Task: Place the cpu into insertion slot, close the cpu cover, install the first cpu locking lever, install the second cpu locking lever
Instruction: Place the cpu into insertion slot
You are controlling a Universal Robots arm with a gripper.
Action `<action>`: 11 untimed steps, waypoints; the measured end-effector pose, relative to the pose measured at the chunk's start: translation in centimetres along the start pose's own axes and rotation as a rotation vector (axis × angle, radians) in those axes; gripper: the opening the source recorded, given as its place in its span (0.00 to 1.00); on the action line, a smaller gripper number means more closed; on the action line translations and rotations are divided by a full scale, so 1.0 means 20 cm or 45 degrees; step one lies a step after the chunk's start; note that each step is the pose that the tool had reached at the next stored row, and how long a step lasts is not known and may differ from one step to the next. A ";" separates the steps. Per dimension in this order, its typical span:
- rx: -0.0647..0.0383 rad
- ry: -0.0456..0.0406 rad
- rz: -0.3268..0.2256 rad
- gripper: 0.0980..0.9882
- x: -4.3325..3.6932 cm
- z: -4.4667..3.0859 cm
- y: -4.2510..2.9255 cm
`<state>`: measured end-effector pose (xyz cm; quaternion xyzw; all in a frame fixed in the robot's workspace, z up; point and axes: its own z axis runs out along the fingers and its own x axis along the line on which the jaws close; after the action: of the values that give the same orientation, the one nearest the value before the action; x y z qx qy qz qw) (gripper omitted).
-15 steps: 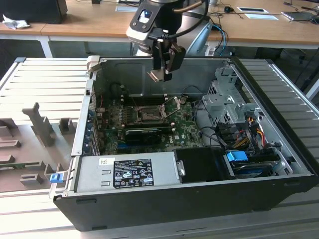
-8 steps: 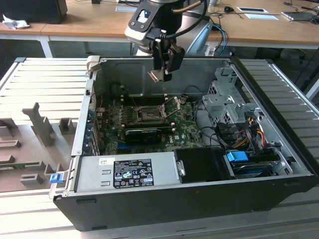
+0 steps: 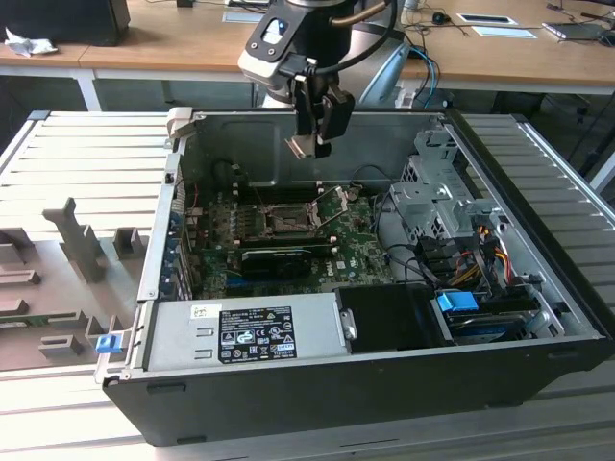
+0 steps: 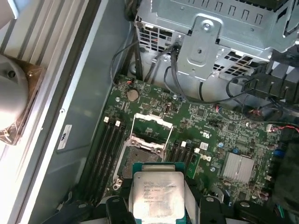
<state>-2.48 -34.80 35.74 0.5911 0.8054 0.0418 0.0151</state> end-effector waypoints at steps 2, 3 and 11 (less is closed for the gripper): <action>0.000 -0.003 0.025 0.48 0.000 0.009 -0.001; -0.001 -0.005 0.044 0.48 0.000 0.012 -0.001; -0.002 -0.012 0.122 0.48 -0.001 0.024 -0.002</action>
<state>-2.47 -34.81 35.27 0.6291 0.7760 0.0405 0.0174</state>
